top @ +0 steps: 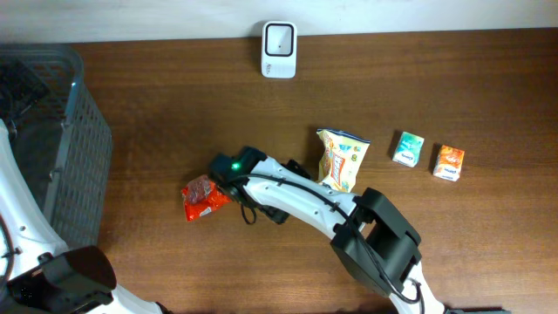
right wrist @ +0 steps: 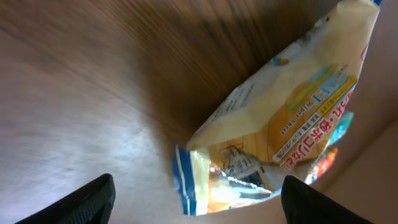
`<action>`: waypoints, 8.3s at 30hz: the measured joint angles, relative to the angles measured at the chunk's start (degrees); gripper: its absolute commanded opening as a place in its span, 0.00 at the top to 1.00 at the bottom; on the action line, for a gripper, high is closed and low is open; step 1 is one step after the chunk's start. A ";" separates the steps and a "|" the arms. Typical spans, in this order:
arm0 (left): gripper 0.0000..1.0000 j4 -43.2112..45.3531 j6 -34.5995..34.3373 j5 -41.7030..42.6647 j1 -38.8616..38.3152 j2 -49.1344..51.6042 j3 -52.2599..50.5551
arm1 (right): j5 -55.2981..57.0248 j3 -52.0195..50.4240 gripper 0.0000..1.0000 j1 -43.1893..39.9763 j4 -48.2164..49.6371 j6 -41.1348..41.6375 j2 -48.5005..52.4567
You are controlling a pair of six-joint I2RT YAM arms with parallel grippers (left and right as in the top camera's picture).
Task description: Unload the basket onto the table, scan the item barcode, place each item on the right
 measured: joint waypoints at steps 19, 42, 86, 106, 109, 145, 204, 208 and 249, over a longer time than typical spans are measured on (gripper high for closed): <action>0.01 0.00 0.00 0.00 0.00 0.00 0.00 | 13.79 -10.23 0.96 -4.42 4.68 12.22 0.04; 0.01 0.00 0.00 0.00 0.00 0.00 0.00 | -67.04 -5.22 0.96 -24.46 18.05 -9.44 -22.16; 0.01 -0.13 0.00 0.00 0.00 0.00 0.00 | -53.29 -10.69 0.84 -27.76 24.74 1.77 -2.71; 0.01 -0.15 0.00 0.00 0.00 0.00 0.00 | -46.62 9.31 0.76 -28.74 12.09 -6.62 -0.92; 0.01 -0.13 0.00 0.00 0.00 0.00 0.00 | -43.32 11.63 0.96 -28.52 10.14 -8.02 -1.01; 0.01 -0.15 0.00 0.00 0.00 0.00 0.00 | -48.96 2.25 0.19 -29.73 29.99 0.90 4.02; 0.01 -0.22 0.00 0.02 0.00 0.00 0.00 | -68.46 -9.01 0.96 -43.74 22.27 -26.45 -5.64; 0.01 -0.22 0.00 0.00 0.00 0.00 0.00 | -64.48 -7.98 0.96 -39.26 27.23 -22.49 -12.20; 0.01 -0.39 0.00 0.00 0.00 0.00 0.00 | 18.25 42.25 0.86 -21.94 37.13 -41.59 8.39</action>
